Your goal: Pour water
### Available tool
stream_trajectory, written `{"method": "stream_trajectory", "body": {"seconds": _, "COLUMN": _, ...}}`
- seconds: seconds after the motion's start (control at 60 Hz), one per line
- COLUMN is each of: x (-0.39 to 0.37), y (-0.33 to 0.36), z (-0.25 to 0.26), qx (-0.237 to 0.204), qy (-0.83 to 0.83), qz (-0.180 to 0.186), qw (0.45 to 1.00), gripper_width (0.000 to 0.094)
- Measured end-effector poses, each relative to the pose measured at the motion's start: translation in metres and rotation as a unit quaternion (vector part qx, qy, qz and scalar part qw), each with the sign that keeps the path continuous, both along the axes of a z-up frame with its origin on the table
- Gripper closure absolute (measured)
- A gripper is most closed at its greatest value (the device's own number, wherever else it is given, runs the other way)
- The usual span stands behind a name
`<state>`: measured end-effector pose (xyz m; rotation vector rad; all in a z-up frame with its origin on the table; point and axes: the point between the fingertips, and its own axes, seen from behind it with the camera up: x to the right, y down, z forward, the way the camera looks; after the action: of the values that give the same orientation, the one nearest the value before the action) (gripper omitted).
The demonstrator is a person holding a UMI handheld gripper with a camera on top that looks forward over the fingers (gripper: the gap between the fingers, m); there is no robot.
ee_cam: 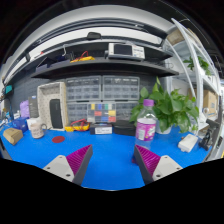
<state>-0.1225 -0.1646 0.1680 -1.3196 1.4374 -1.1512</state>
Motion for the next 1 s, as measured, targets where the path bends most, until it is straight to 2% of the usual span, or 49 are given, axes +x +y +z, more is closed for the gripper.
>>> {"method": "stream_trajectory", "body": {"seconds": 0.05, "x": 0.000, "y": -0.018, "z": -0.015, "qx": 0.000, "qy": -0.003, "qz": -0.017, "qw": 1.000, "gripper_width": 0.0071}}
{"method": "stream_trajectory", "body": {"seconds": 0.2, "x": 0.017, "y": -0.056, "z": -0.011, "qx": 0.009, "qy": -0.017, "qz": -0.066, "qw": 0.998, "gripper_width": 0.0079}}
{"method": "stream_trajectory", "body": {"seconds": 0.3, "x": 0.050, "y": -0.059, "z": -0.003, "qx": 0.019, "qy": -0.026, "qz": -0.070, "qw": 0.997, "gripper_width": 0.0082}}
{"method": "stream_trajectory", "body": {"seconds": 0.45, "x": 0.097, "y": -0.038, "z": 0.001, "qx": 0.008, "qy": -0.028, "qz": -0.055, "qw": 0.998, "gripper_width": 0.0083}}
{"method": "stream_trajectory", "body": {"seconds": 0.533, "x": 0.119, "y": -0.028, "z": 0.006, "qx": 0.006, "qy": -0.035, "qz": -0.061, "qw": 0.998, "gripper_width": 0.0098}}
{"method": "stream_trajectory", "body": {"seconds": 0.633, "x": 0.138, "y": -0.020, "z": 0.015, "qx": 0.011, "qy": -0.045, "qz": -0.070, "qw": 0.997, "gripper_width": 0.0196}}
{"method": "stream_trajectory", "body": {"seconds": 0.65, "x": 0.141, "y": -0.019, "z": 0.016, "qx": 0.012, "qy": -0.044, "qz": -0.072, "qw": 0.996, "gripper_width": 0.0263}}
{"method": "stream_trajectory", "body": {"seconds": 0.683, "x": 0.148, "y": -0.018, "z": 0.017, "qx": 0.016, "qy": -0.041, "qz": -0.078, "qw": 0.996, "gripper_width": 0.0318}}
{"method": "stream_trajectory", "body": {"seconds": 0.733, "x": 0.157, "y": -0.009, "z": 0.018, "qx": 0.025, "qy": -0.038, "qz": -0.076, "qw": 0.996, "gripper_width": 0.0337}}
{"method": "stream_trajectory", "body": {"seconds": 0.75, "x": 0.159, "y": -0.004, "z": 0.020, "qx": 0.029, "qy": -0.037, "qz": -0.074, "qw": 0.996, "gripper_width": 0.0410}}
{"method": "stream_trajectory", "body": {"seconds": 0.767, "x": 0.171, "y": -0.004, "z": 0.039, "qx": 0.033, "qy": -0.033, "qz": -0.072, "qw": 0.996, "gripper_width": 0.0412}}
{"method": "stream_trajectory", "body": {"seconds": 0.867, "x": 0.185, "y": 0.006, "z": 0.053, "qx": 0.011, "qy": -0.036, "qz": -0.078, "qw": 0.996, "gripper_width": 0.0505}}
{"method": "stream_trajectory", "body": {"seconds": 0.933, "x": 0.177, "y": 0.014, "z": 0.045, "qx": 0.000, "qy": -0.036, "qz": -0.076, "qw": 0.996, "gripper_width": 0.0579}}
{"method": "stream_trajectory", "body": {"seconds": 0.967, "x": 0.184, "y": 0.014, "z": 0.053, "qx": -0.004, "qy": -0.036, "qz": -0.077, "qw": 0.996, "gripper_width": 0.0574}}
{"method": "stream_trajectory", "body": {"seconds": 1.0, "x": 0.179, "y": 0.017, "z": 0.048, "qx": -0.009, "qy": -0.035, "qz": -0.076, "qw": 0.996, "gripper_width": 0.0609}}
